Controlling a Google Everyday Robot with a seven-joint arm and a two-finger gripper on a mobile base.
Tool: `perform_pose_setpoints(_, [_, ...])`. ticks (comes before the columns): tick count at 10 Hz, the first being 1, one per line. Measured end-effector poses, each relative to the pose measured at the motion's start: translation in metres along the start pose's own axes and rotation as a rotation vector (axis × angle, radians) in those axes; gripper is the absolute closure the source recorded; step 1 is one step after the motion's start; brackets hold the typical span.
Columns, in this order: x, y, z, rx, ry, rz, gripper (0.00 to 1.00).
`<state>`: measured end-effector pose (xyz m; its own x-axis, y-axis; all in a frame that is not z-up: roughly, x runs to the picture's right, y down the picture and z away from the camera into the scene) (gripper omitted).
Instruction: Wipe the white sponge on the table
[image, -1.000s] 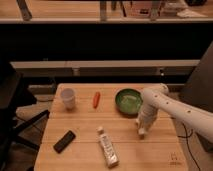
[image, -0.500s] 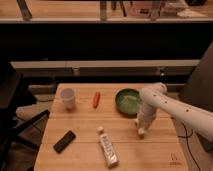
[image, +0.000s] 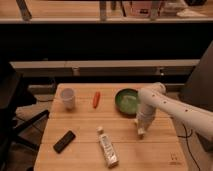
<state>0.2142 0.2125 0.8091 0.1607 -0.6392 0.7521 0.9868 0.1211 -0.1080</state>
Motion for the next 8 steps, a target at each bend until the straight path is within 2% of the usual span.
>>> perform_pose_setpoints(2, [-0.0058,0.0085,0.0011,-0.007,-0.002,0.005,1.0])
perform_pose_setpoints(8, [-0.0074,0.0078,-0.0011,-0.019,-0.002,-0.01,1.0])
